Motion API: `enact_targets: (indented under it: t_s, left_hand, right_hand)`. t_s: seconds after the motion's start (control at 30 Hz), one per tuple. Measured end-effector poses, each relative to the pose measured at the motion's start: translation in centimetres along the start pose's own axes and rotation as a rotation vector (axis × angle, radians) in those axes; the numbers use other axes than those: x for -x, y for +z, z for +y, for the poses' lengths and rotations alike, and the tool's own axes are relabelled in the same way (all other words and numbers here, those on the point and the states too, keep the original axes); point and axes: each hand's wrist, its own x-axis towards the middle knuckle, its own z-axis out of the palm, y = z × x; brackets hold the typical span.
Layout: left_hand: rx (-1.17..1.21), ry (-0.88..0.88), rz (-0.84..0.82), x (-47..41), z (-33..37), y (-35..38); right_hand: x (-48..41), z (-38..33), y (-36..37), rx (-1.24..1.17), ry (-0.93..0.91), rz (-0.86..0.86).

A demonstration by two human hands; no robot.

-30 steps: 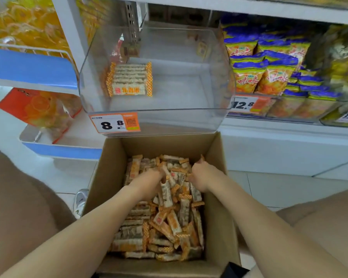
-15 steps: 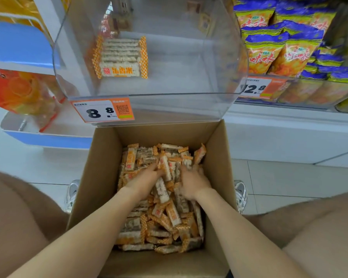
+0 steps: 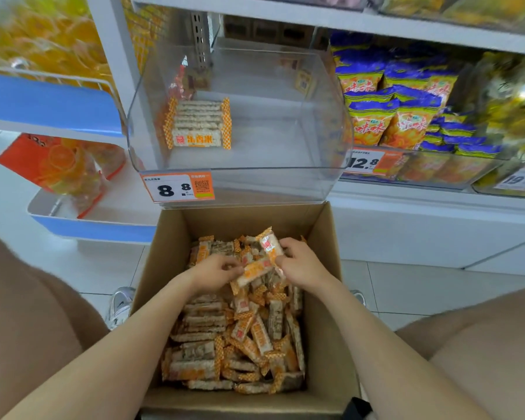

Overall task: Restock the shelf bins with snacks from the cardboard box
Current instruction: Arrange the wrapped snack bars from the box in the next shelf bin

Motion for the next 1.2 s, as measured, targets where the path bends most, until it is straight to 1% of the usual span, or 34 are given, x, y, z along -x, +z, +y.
enact_targets:
  t_s: [0.1,0.2,0.27,0.3,0.37,0.47,0.5,0.57,0.63,0.7,0.77,0.83,0.93,1.0,1.1,1.2]
  left_hand:
    - [0.169,0.012,0.018,2.0,2.2,-0.6]
    - [0.192,0.049,0.035,3.9,4.1,-1.6]
    - [0.179,0.076,0.037,5.1,5.3,-2.3]
    - [0.181,0.079,0.040,5.6,6.0,-2.7]
    - [0.230,0.071,0.057,6.9,7.4,-3.2]
    - [0.307,0.078,0.132,9.0,9.3,-3.8]
    - [0.347,0.094,0.146,9.6,9.8,-4.0]
    - [0.428,0.144,0.137,10.9,10.6,-4.2]
    - [0.468,0.233,0.104,12.1,11.2,-4.3]
    - [0.467,0.333,0.098,12.9,11.9,-4.3]
    - [0.405,0.399,0.158,13.7,12.7,-4.5]
    - [0.353,0.442,0.214,14.4,13.4,-4.9]
    - [0.343,0.475,0.204,15.6,14.4,-5.8]
    - [0.383,0.483,0.200,16.2,15.0,-6.3]
    - [0.435,0.511,0.243,17.1,15.7,-7.6]
    - [0.380,0.573,0.318,17.9,15.8,-9.2]
  right_hand:
    - [1.4,-1.2,-0.7,0.055,-0.035,0.027]
    - [2.4,-2.3,-1.1,0.161,-0.110,0.054]
    - [3.0,-3.3,-1.7,0.175,-0.156,0.139]
    - [3.3,-3.8,-2.1,0.144,-0.168,0.203]
    - [3.9,-5.0,-2.6,0.002,-0.168,0.323]
    - [5.3,-6.3,-2.9,-0.346,-0.134,0.443]
    - [6.0,-6.6,-2.8,-0.456,-0.137,0.463]
    - [7.3,-7.2,-2.5,-0.626,-0.168,0.448]
    - [8.5,-8.2,-2.1,-0.684,-0.234,0.403]
    - [9.1,-8.7,-1.9,-0.602,-0.361,0.410]
    - [9.2,-8.8,-1.7,-0.410,-0.485,0.474]
    - [9.3,-9.1,-1.8,-0.262,-0.542,0.499]
    - [9.9,-10.2,-1.9,-0.280,-0.577,0.362]
    - [10.1,-11.1,-2.2,-0.268,-0.603,0.300]
    - [10.2,-12.1,-2.9,-0.090,-0.655,0.275]
    - [10.2,-13.3,-4.1,0.105,-0.687,0.254]
